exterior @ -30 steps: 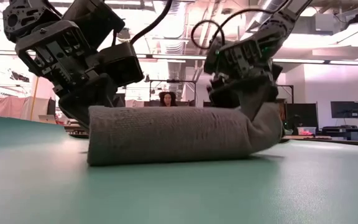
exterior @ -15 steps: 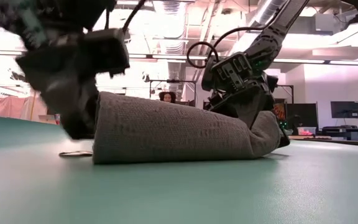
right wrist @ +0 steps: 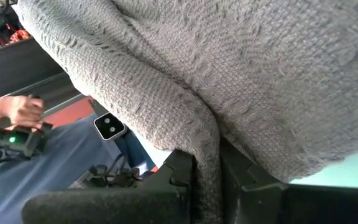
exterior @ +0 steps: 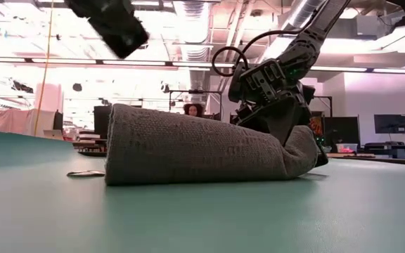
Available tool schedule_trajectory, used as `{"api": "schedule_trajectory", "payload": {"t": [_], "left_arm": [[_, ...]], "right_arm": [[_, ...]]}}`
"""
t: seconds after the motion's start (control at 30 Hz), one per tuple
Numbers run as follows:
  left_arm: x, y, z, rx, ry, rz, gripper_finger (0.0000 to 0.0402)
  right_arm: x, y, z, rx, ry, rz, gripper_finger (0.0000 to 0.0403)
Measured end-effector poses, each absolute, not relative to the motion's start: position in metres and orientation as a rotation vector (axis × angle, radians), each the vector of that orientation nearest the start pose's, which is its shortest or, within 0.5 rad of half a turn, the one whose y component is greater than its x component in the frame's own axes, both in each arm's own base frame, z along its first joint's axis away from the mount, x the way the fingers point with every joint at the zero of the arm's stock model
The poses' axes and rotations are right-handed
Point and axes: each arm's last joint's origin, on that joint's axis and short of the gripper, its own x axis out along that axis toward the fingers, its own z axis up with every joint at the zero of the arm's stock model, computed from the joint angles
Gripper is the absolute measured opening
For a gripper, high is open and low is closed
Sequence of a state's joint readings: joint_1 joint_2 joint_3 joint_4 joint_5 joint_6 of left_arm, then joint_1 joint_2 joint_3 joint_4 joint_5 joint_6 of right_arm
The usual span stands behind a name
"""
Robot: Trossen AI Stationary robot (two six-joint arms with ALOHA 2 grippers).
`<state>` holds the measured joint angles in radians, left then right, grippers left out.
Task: Roll towel
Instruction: Roll the gray towel
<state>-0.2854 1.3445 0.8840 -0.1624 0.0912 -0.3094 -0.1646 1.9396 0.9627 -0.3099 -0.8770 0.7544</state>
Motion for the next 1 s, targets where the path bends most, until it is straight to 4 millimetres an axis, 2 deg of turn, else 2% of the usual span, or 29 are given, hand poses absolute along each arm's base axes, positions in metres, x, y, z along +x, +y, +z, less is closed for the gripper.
{"api": "schedule_trajectory", "payload": {"t": [0.07, 0.17, 0.3, 0.4, 0.6, 0.8, 1.0], "left_arm": [[0.281, -0.086, 0.257, -0.121, 0.703, -0.277, 0.0], [0.296, -0.091, 0.256, -0.024, 0.751, -0.331, 0.0], [0.316, -0.1, 0.255, 0.028, 0.734, -0.441, 0.0], [0.327, -0.108, 0.246, 0.024, 0.765, -0.556, 0.0], [0.334, -0.119, 0.238, 0.118, 0.757, -0.671, 0.0], [0.331, -0.111, 0.232, 0.249, 0.809, -0.622, 0.0], [0.341, -0.115, 0.214, 0.256, 0.825, -0.614, 0.0]], "right_arm": [[0.325, -0.031, 0.097, 1.283, 1.365, 0.156, 0.0054], [0.326, -0.031, 0.097, 1.277, 1.362, 0.154, 0.0054], [0.326, -0.032, 0.097, 1.266, 1.356, 0.142, 0.0054], [0.326, -0.032, 0.096, 1.263, 1.356, 0.139, 0.0054], [0.326, -0.031, 0.096, 1.266, 1.355, 0.129, 0.0053], [0.327, -0.03, 0.096, 1.256, 1.356, 0.116, 0.0053], [0.328, -0.03, 0.096, 1.278, 1.346, 0.091, 0.0053]]}}
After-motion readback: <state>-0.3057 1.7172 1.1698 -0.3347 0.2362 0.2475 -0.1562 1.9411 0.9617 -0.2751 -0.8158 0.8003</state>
